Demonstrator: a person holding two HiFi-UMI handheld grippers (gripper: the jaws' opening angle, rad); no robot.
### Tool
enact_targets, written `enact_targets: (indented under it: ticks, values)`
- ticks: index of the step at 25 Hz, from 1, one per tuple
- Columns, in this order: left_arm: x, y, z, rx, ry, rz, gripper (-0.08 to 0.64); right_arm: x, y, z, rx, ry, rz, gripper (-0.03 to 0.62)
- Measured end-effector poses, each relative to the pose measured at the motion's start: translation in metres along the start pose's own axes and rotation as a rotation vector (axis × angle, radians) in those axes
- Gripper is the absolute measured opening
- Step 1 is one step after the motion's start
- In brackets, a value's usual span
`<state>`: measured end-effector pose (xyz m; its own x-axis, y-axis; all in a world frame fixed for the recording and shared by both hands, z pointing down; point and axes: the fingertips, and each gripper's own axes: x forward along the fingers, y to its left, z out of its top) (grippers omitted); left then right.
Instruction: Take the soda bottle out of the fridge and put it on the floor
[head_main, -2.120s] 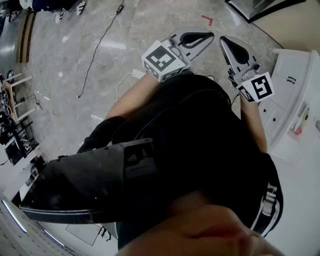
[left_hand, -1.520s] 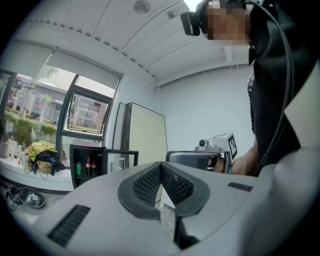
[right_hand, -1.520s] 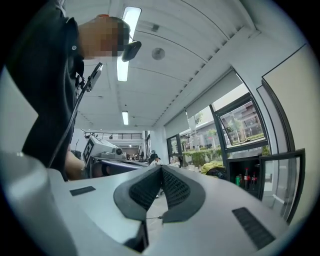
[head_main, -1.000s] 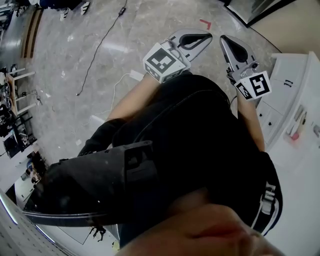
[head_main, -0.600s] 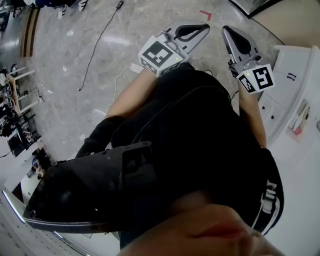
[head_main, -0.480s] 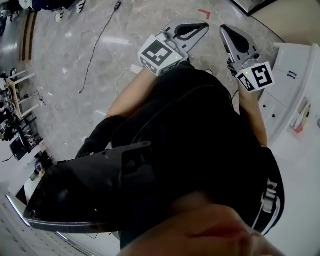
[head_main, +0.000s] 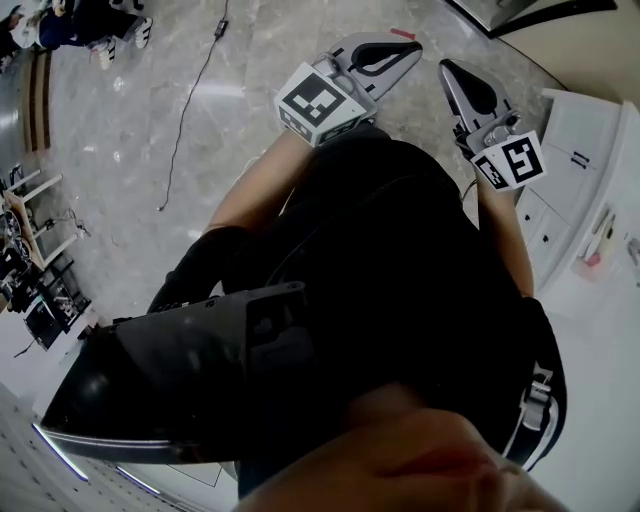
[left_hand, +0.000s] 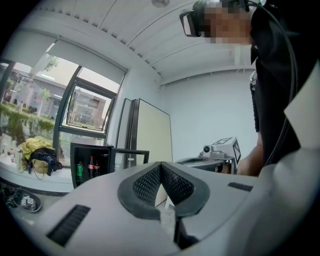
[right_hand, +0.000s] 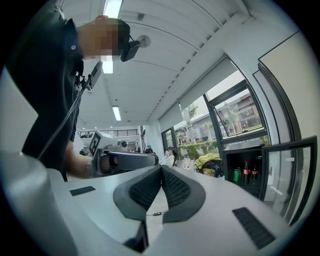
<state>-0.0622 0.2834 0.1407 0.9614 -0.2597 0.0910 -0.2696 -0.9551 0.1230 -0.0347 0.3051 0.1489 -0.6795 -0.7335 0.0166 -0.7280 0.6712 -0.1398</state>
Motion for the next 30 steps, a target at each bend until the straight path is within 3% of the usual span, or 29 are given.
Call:
enact_targets:
  ticks: [10,17,30]
  values:
    - [-0.01,0.09,0.006,-0.02,-0.007,-0.071,0.001,0.084,-0.04,0.008,-0.009,0.0,-0.084,0.014]
    - [-0.003,0.118,0.005,-0.028,-0.022,-0.062,0.001,0.095,-0.065,0.007,-0.012,0.013,-0.107,0.014]
    - [0.062,0.155,0.014,-0.012,0.002,0.021,0.0,0.104,-0.138,0.016,-0.01,-0.008,-0.007,0.014]
